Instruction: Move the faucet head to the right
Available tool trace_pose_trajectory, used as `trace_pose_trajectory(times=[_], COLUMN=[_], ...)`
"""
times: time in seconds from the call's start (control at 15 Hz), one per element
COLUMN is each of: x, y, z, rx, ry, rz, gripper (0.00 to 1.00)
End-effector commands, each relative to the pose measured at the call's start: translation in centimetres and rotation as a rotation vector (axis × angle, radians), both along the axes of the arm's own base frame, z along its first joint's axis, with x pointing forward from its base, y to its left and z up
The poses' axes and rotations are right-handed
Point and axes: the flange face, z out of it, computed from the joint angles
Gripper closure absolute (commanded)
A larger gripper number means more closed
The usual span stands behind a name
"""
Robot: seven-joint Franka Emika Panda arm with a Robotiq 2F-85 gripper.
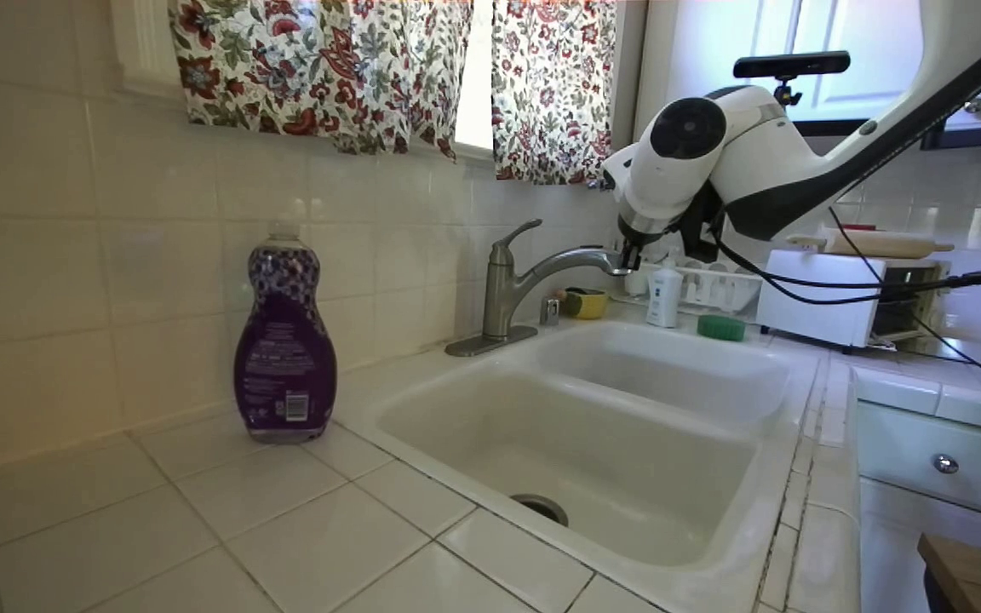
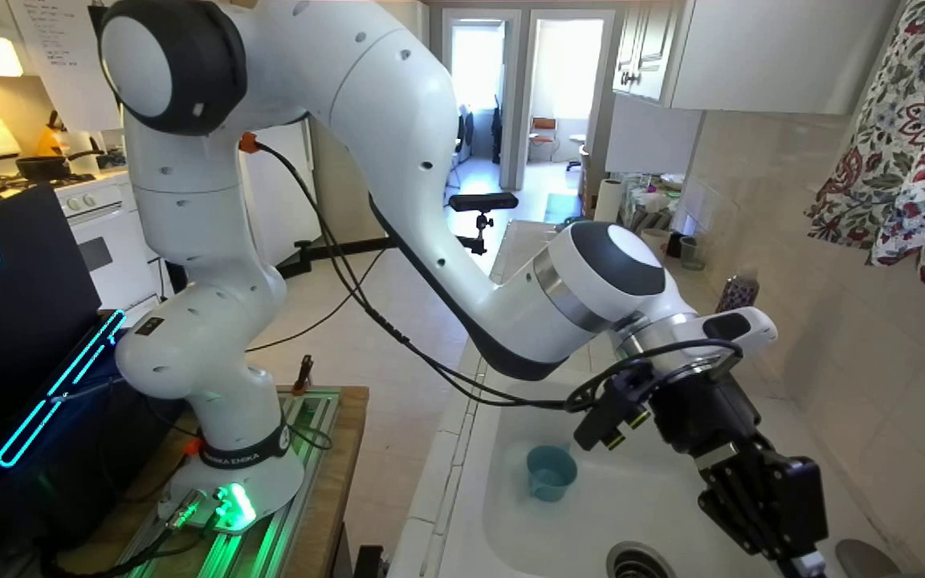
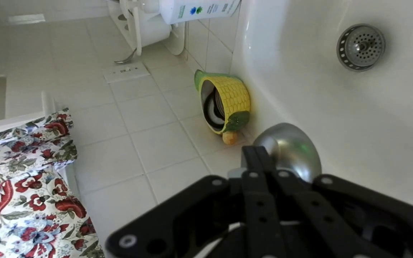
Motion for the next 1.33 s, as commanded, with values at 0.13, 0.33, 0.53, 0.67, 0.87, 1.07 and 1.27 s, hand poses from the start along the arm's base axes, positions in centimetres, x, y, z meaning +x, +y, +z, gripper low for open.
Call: trace_pose_trajectory(times=[0.13,0.33,0.53,0.67,0.87,1.07,1.27], x=[-1.7,-3.8,-5.7,-6.8,-7.9,-9.0,-9.9], y=[4.0,6.0,7.1,7.9,9.2,10.1,10.0], z=[3.7,6.1,9.7,12.1,15.9,18.7,20.5], rx=[0.232,0.383,0.544,0.674,0.848,0.991,1.098], ry=[0.028,0.066,0.065,0.067,0.083,0.104,0.102], rz=[-0.003,-0.021,-0.008,0.006,-0.017,-0.064,-0.203], gripper=[1.0,1.0,0.72,0.6,0.38,0.18,0.01])
